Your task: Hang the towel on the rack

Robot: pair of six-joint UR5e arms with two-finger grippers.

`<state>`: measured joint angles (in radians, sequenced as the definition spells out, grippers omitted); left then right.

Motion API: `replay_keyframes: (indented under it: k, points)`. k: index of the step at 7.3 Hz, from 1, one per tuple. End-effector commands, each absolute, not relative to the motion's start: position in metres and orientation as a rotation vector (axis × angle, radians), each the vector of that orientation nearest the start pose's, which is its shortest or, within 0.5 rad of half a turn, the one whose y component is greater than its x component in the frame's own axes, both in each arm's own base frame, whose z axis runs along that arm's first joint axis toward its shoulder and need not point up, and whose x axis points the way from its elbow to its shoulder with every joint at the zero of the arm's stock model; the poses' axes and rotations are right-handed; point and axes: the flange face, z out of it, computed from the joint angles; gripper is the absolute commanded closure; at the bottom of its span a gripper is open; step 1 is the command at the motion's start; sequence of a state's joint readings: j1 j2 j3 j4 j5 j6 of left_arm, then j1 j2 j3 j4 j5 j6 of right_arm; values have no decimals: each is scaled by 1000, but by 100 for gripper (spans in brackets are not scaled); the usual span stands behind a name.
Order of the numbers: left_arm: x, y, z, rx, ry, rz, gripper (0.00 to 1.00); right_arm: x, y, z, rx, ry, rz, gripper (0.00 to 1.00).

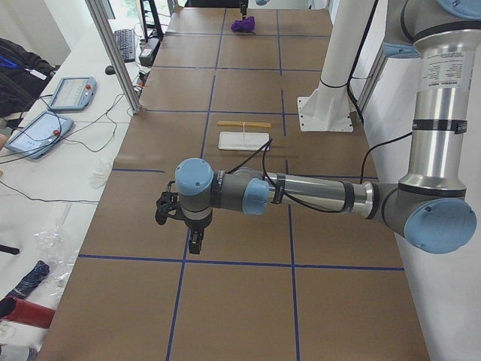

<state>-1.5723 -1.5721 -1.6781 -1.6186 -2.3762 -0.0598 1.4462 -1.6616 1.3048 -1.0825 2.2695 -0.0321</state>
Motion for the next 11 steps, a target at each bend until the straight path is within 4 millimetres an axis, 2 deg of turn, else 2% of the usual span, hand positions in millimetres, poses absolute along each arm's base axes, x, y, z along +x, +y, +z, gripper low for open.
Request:
replay_keyframes:
  k: [1, 4, 5, 6, 8, 9, 10, 11]
  points:
    - [-62, -499, 595, 129, 808, 7, 0, -20, -438, 798, 62, -706, -271, 0]
    - [-62, -499, 588, 142, 808, 13, 0, -21, -431, 813, 34, -699, -275, 1]
    - [-62, -499, 587, 143, 808, 13, 0, -20, -430, 815, 29, -699, -270, 42]
    - [-62, -499, 584, 149, 808, 16, 0, -21, -432, 814, 36, -697, -279, 99]
    - [-62, -499, 580, 155, 808, 18, 0, -22, -438, 806, 55, -705, -285, 100]
    - [-62, -499, 576, 163, 808, 22, 0, -18, -445, 793, 102, -710, -286, 100]
    - [-62, -499, 566, 184, 806, 30, 0, -1, -457, 764, 174, -717, -266, 100]
    - [-62, -499, 553, 220, 807, 50, 0, 14, -471, 715, 273, -726, -260, 100]
